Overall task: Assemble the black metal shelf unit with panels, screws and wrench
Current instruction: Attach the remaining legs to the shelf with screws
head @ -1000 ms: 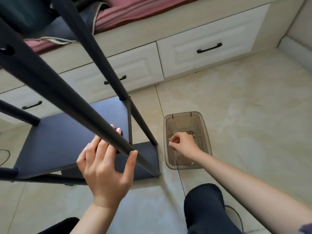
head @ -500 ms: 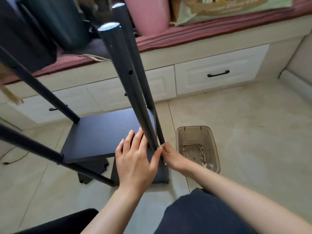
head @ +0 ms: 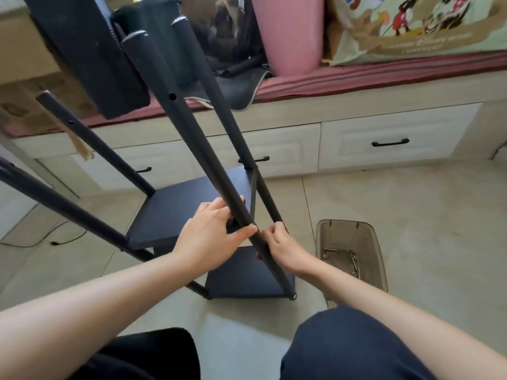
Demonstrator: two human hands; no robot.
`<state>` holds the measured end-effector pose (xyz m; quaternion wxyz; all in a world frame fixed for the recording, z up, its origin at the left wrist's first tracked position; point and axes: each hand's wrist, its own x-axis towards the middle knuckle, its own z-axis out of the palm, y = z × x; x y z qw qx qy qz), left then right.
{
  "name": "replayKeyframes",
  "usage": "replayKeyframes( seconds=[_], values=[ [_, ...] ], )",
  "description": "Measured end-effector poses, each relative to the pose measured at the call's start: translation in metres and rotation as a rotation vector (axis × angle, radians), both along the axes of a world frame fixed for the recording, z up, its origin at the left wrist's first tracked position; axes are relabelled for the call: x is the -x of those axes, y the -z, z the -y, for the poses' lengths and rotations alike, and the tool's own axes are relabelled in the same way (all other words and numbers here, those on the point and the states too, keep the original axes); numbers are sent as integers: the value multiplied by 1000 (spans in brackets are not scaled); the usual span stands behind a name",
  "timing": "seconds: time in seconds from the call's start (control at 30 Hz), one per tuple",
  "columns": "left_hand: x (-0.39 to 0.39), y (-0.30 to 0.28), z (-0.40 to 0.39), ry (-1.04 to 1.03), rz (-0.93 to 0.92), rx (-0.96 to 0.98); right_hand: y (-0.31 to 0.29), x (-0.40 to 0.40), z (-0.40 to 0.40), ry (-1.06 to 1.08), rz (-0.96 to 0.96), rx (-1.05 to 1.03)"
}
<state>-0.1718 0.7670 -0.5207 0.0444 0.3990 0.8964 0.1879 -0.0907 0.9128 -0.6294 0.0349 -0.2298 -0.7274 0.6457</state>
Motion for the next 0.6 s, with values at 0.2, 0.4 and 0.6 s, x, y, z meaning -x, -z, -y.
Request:
replayKeyframes(
  seconds=[0.2, 0.4, 0.6],
  values=[
    [37, -9, 26, 17, 128, -127, -13, 17, 19, -41, -47, -108],
    [70, -13, 55, -1, 175, -247, -24, 43, 37, 12, -71, -12],
    [107, -12, 88, 10, 285, -366, -12, 61, 56, 24, 70, -67]
  ],
)
